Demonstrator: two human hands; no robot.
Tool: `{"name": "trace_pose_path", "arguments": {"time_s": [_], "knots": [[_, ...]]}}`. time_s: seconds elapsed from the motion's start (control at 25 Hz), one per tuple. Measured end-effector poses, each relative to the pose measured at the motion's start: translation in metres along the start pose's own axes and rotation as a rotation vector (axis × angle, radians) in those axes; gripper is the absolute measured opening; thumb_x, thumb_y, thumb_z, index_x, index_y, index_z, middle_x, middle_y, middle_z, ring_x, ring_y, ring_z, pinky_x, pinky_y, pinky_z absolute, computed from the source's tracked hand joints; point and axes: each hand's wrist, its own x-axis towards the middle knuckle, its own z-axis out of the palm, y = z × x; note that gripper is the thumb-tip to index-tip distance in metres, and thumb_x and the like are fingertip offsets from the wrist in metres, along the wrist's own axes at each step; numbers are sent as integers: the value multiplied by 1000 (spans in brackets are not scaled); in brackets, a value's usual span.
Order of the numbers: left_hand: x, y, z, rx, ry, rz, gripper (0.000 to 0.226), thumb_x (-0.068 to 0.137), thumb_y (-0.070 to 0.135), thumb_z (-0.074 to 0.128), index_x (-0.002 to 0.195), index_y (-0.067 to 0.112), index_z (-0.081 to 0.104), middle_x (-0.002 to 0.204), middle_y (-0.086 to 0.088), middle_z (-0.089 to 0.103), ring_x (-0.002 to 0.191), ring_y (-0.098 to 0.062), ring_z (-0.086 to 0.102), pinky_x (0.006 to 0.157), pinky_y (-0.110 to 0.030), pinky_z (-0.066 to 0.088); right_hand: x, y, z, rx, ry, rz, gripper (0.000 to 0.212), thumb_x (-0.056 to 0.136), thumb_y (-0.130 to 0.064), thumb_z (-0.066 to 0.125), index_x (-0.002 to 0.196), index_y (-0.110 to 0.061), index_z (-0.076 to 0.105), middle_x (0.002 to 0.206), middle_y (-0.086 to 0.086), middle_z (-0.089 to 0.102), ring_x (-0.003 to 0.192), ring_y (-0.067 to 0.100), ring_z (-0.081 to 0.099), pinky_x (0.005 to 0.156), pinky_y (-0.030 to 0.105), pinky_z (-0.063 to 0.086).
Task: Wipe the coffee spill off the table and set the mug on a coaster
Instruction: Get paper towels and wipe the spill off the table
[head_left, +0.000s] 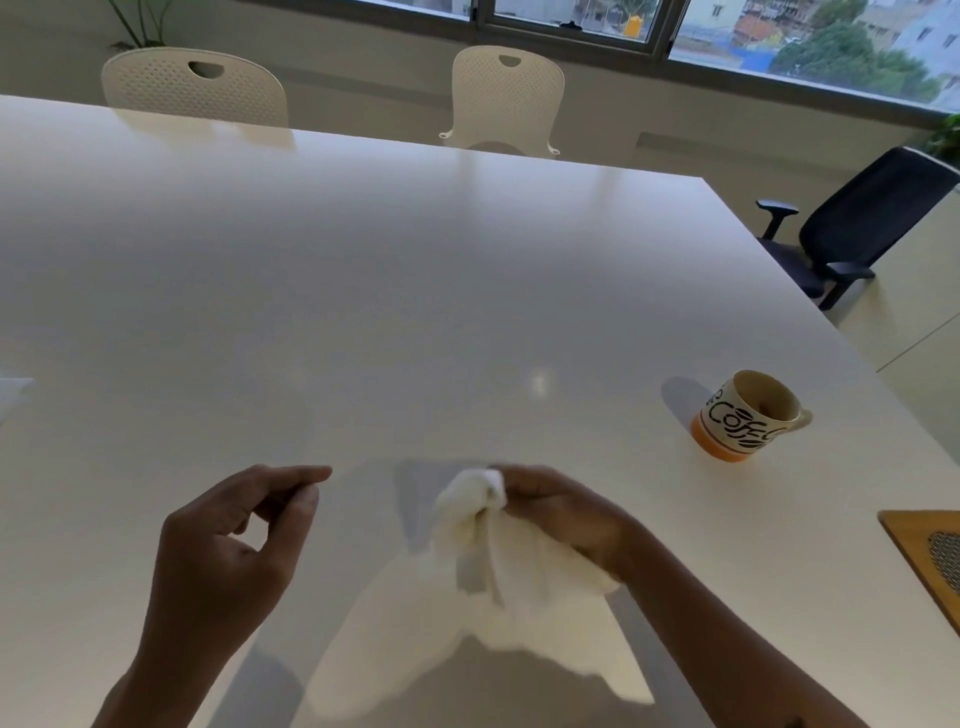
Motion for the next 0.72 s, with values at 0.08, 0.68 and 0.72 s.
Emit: {"name": "trace_pose_path", "arguments": {"time_s": [0.08, 0.68, 0.72], "knots": [[0, 2, -1, -3, 7, -2, 38, 86, -3, 79, 97, 33, 79, 90, 27, 72, 75, 11, 61, 65, -4, 39, 2, 2, -22, 279, 211, 38, 40, 104, 9, 50, 115, -17, 77, 109, 6, 79, 92, 12, 78, 79, 27, 62], [-9, -5, 0, 19, 22, -3, 37, 88, 2, 81, 98, 37, 77, 87, 23, 70, 76, 8, 58, 63, -6, 39, 3, 29, -75, -927, 579, -278, 42, 78, 14, 75, 118, 0, 78, 131, 17, 74, 128, 38, 63, 105, 52, 57], [-10, -6, 1, 23, 33, -5, 36, 88, 1, 79, 98, 36, 77, 88, 22, 70, 78, 7, 59, 65, -5, 40, 4, 30, -65, -927, 544, -239, 51, 82, 11, 69, 132, 2, 72, 144, 22, 67, 139, 41, 57, 116, 52, 50]]}}
